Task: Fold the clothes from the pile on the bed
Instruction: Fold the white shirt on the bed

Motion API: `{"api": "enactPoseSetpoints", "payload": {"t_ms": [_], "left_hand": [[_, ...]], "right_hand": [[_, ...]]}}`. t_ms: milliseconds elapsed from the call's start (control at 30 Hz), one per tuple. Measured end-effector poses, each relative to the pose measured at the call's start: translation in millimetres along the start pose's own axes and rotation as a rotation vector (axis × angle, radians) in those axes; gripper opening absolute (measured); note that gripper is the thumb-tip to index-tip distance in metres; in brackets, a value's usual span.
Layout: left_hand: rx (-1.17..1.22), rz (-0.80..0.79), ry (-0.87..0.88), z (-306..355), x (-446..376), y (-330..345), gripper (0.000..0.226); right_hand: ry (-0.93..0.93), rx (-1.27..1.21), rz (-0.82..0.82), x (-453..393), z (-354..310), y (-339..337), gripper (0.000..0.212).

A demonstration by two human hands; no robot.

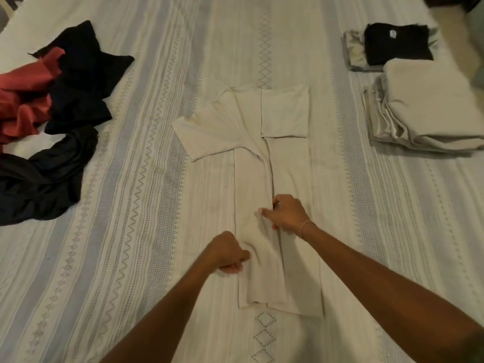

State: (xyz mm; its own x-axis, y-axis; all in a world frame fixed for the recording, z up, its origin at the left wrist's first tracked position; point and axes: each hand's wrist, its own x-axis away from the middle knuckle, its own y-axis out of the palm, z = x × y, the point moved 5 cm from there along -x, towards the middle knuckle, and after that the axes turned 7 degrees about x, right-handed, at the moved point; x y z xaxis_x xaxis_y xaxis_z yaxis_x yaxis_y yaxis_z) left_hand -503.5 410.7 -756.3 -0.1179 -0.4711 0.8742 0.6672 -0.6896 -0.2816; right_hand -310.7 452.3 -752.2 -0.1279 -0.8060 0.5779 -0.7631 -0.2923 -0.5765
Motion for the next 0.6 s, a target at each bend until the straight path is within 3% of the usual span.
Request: {"api": "enactPoseSetpoints", "payload": {"t_ms": [67,233,367,500,600], "left_hand": [[0.036,0.091,-0.012,-16,-5,-13,0.034],[0.061,-0.101,-0.178,-46,12,12,0.033],[0.084,-0.162,-0.184,-63,17,28,0.037],[0.153,-0.187,-0.118,-69,25,19,0.026],[0.221,-0.216,-0.091,-69,32,10,0.022]], "right_hand": [[0.017,-0.006,-0.022,26,16,17,0.033],[0.157,-0.193,-0.171,89,53,56,0.031],[0.251,-0.298,-0.355,120,68,82,0.037],[0.301,-0.688,-0.474,132,63,89,0.015],[0.334,-0.917,-0.556,135,58,101,0.014]]}}
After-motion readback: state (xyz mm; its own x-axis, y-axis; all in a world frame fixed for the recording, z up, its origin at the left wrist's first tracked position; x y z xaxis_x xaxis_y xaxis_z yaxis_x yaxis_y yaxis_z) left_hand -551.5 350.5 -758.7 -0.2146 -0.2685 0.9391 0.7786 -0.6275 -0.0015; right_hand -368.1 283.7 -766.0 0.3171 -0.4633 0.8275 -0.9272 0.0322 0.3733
